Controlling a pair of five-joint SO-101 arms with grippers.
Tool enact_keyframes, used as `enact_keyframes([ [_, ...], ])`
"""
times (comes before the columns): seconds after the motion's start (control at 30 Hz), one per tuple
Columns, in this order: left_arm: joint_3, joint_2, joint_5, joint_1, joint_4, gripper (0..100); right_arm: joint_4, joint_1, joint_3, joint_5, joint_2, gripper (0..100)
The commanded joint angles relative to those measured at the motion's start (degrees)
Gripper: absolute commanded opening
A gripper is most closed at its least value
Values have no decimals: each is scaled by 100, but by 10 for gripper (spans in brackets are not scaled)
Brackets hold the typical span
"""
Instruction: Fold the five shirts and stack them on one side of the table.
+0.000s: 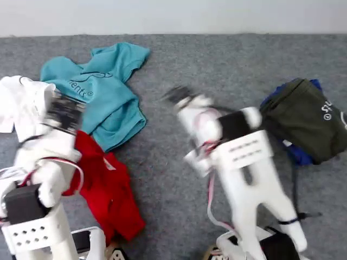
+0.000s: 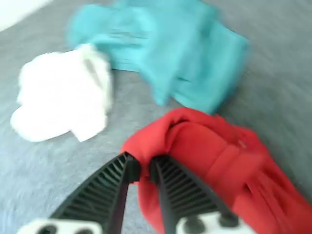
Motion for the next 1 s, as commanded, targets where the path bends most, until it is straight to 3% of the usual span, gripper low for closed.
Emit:
enact_keyframes([
  [0.0,-22,-44,668,-1143,-563,73,-215,-1095,193,202,-171,420],
  [0.13,-22,-53,862,-1802,-431,163,-611,-1622,659,360,-171,420],
  [0.47,-31,-79,870,-2092,-413,154,-2396,-3407,2119,352,-163,419],
  [0.57,-66,-79,1363,-2259,-510,155,-2809,-3820,2295,334,-154,414],
  [0.67,-48,-79,1846,-2602,-659,156,-3310,-3890,2338,141,127,355],
  [0.77,-22,-79,1846,-2620,-659,159,-3916,-3916,2286,-211,796,297],
  [0.97,-22,-79,1846,-2620,-659,159,-4004,-4110,1451,-264,2000,357],
])
